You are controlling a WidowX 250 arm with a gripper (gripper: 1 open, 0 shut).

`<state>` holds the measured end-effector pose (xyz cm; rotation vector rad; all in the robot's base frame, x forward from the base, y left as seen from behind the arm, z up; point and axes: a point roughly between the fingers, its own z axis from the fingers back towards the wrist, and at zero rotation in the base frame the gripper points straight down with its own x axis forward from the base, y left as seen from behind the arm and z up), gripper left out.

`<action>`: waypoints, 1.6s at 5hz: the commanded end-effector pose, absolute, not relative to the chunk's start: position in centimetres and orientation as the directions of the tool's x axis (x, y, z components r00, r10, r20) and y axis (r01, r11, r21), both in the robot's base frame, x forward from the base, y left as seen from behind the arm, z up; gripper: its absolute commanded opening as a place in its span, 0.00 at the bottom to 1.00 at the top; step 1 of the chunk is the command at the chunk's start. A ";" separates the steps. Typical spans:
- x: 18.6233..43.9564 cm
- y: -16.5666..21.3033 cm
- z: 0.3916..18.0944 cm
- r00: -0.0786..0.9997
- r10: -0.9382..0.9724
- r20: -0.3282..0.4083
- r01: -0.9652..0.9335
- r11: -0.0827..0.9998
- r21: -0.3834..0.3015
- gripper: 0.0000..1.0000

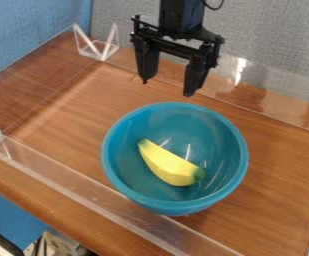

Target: Remove the yellow object from the blue bowl and put it on the table

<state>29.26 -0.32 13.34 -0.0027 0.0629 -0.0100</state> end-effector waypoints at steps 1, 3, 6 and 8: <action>28.7 -1.4 12.3 0.983 0.171 -0.060 -0.171 0.985 -0.003 1.00; 26.4 -3.7 8.5 0.860 0.508 -0.050 -0.510 0.860 -0.031 1.00; 26.6 -2.6 7.3 0.636 0.770 -0.049 -0.770 0.629 -0.107 1.00; 26.8 -2.8 8.5 0.533 0.844 -0.053 -0.840 0.522 -0.148 1.00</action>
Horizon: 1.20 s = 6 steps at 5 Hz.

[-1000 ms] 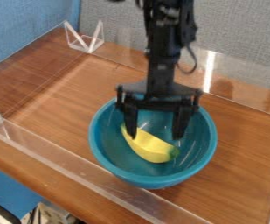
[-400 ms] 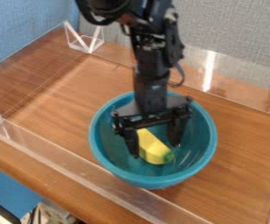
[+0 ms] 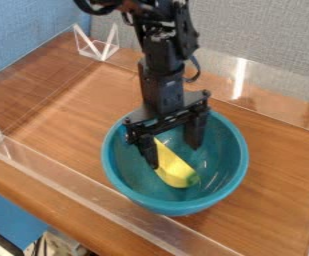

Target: Remove the yellow object from the blue bowl and put it on the table

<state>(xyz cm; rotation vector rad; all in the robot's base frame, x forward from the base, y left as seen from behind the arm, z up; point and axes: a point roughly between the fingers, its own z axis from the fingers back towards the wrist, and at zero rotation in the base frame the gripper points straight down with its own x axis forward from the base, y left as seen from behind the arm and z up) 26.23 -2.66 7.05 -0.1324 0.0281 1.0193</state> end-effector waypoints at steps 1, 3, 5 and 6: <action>26.7 -3.8 8.7 0.521 0.852 -0.056 -0.847 0.507 -0.159 1.00; 25.9 -5.9 7.2 0.513 0.858 -0.041 -0.848 0.498 -0.183 1.00; 25.9 -3.3 7.3 0.611 0.791 -0.026 -0.779 0.595 -0.199 1.00; 25.7 -2.6 7.7 0.652 0.758 -0.021 -0.742 0.633 -0.220 1.00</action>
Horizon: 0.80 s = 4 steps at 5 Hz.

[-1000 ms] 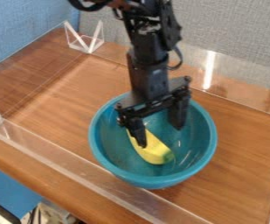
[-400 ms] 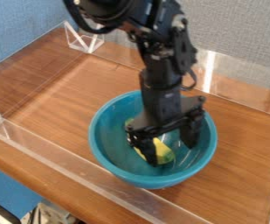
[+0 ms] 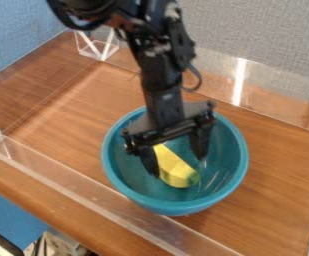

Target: Remove the yellow object from the blue bowl and put it on the table

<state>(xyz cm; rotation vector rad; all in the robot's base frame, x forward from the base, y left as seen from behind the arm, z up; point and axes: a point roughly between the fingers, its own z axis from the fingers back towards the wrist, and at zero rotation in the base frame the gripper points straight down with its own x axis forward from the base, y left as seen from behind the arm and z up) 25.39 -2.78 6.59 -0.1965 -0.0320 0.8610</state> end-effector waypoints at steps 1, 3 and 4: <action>26.2 -3.4 8.2 0.653 0.757 -0.017 -0.739 0.633 -0.231 1.00; 26.7 -4.8 8.8 0.643 0.766 -0.005 -0.743 0.622 -0.248 1.00; 26.5 -5.1 9.0 0.636 0.772 0.004 -0.746 0.616 -0.254 1.00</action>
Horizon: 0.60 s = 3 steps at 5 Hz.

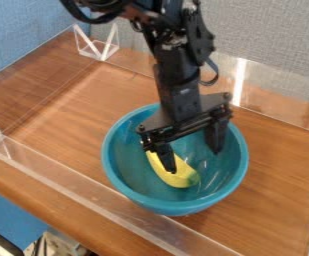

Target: Remove the yellow object from the blue bowl and put it on the table

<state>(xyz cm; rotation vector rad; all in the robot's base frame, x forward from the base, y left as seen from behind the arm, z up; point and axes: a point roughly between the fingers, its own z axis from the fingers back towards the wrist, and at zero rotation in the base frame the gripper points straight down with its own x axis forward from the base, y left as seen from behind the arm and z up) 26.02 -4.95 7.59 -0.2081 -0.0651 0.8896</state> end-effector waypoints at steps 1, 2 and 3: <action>26.9 -5.2 8.9 0.656 0.754 0.018 -0.727 0.638 -0.255 1.00; 27.4 -5.2 8.4 0.669 0.742 0.035 -0.713 0.654 -0.254 1.00; 27.2 -5.0 7.7 0.661 0.749 0.043 -0.720 0.650 -0.242 1.00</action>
